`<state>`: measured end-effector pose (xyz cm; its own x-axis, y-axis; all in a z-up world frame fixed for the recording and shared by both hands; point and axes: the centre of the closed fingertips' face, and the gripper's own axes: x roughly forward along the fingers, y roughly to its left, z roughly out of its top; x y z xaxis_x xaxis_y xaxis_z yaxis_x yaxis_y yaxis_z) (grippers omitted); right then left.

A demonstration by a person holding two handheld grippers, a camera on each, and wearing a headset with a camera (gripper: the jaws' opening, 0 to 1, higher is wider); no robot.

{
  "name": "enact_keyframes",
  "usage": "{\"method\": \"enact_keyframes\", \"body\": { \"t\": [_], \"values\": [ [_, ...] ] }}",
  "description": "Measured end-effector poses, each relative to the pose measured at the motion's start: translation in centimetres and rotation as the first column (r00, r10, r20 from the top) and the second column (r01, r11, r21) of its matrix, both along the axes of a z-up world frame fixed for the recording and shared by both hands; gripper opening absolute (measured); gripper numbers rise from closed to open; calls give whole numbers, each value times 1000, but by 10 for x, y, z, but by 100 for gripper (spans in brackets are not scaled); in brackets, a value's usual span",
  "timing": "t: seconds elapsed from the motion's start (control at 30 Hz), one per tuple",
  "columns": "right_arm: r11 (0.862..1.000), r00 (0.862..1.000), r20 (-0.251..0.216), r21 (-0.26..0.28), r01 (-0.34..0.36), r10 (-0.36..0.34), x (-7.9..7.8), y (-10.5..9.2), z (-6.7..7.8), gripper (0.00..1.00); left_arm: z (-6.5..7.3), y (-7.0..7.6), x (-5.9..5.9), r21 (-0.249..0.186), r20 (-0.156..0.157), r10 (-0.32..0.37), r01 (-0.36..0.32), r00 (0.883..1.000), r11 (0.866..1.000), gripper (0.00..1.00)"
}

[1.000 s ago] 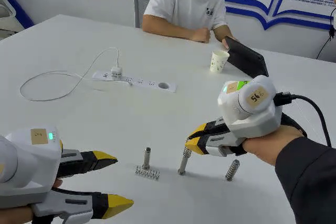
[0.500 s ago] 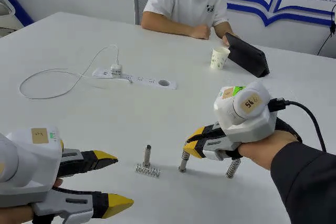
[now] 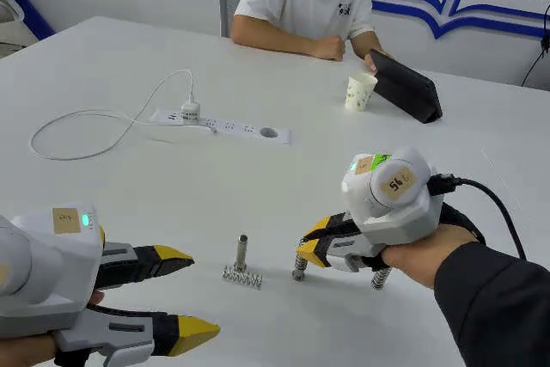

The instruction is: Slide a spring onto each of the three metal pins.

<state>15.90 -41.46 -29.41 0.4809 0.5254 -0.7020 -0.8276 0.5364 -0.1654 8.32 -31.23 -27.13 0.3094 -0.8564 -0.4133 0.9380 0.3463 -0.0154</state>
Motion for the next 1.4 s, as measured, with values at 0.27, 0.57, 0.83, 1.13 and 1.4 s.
{"method": "enact_keyframes", "body": {
  "t": [0.27,0.57,0.83,1.13,1.4],
  "values": [
    [1000,1000,-3,-7,9,-9,2,-1,-7,11,0,0,0,1,-1,1,-1,1000,1000,51],
    [1000,1000,-13,-29,7,-7,-1,-3,-15,12,-1,0,0,2,-2,1,-1,1000,1000,51],
    [999,1000,-8,-34,12,-12,0,-3,-15,15,1,0,-1,2,2,0,0,1000,1000,51],
    [999,1000,1,-28,19,-19,-1,-5,-10,18,2,1,-2,1,4,1,-1,1000,1000,51],
    [1000,999,50,-3,-2,2,-2,8,11,19,2,1,-1,4,5,0,0,1000,1000,51]
  ]
}}
